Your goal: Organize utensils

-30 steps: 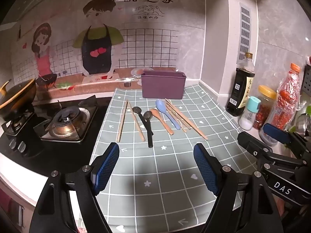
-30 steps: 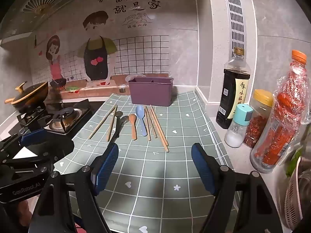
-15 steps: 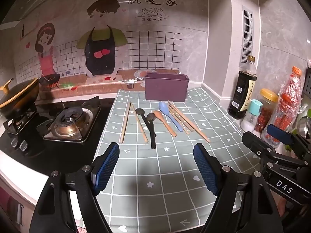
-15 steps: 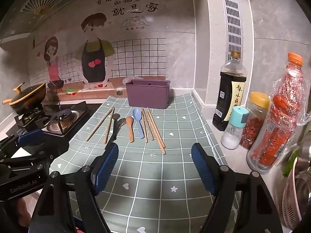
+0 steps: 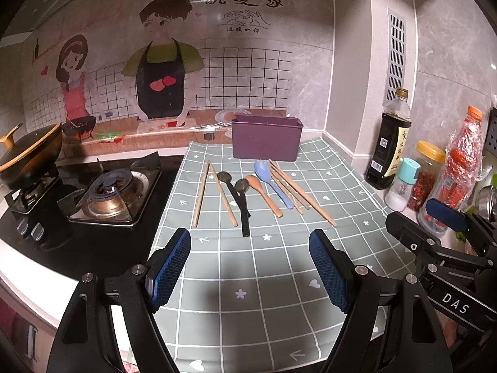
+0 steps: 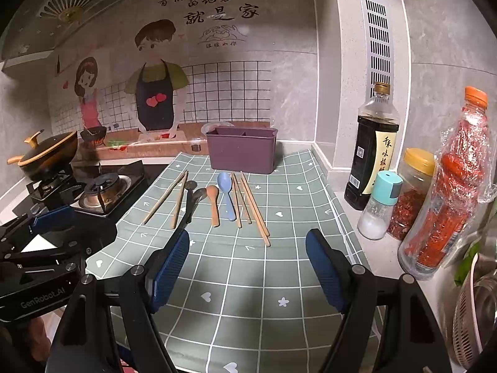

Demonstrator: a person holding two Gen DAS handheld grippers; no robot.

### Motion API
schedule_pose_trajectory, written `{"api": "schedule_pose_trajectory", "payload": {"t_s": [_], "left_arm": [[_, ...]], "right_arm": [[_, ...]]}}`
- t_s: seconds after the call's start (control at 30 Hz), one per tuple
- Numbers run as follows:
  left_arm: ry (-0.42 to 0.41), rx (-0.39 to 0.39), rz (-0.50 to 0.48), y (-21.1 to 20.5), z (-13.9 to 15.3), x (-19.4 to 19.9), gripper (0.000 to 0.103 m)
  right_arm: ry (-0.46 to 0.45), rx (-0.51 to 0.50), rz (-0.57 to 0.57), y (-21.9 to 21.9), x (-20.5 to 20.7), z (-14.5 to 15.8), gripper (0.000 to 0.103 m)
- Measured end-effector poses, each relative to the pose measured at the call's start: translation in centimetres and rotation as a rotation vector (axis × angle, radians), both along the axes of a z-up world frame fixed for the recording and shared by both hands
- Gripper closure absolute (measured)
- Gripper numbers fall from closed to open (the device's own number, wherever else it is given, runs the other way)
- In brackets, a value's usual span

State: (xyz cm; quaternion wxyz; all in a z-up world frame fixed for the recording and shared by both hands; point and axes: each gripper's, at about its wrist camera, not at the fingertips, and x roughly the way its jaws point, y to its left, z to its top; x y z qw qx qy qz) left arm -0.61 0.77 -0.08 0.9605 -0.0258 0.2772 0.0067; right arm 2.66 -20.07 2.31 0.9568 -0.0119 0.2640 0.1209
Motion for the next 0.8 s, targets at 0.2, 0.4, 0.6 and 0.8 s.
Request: {"api": "schedule_pose_trajectory", "payload": {"t_s": [0.2, 0.4, 0.6, 0.8], "left_arm": [[-0.003, 0.006, 0.003, -0.24, -0.23, 0.01, 0.025], [-0.001, 0.008, 0.001, -0.20, -0.27, -0.01, 0.025], [0.000, 0.006, 0.001, 0.08, -0.30, -0.20, 0.025], [-0.002, 0.006, 0.003, -0.34, -0.42, 0.04, 0.025]], "right_arm": [[0.000, 0.004, -0.004, -0.05, -0.05, 0.05, 0.028], [0.000, 0.007, -0.005, -0.18, 0.00, 0.03, 0.028], [0.007, 0.011, -0.005, -0.22, 0.04, -0.06, 0.028], [0.008, 0.010, -0.007, -0.24, 0.03, -0.15, 0.028]]}}
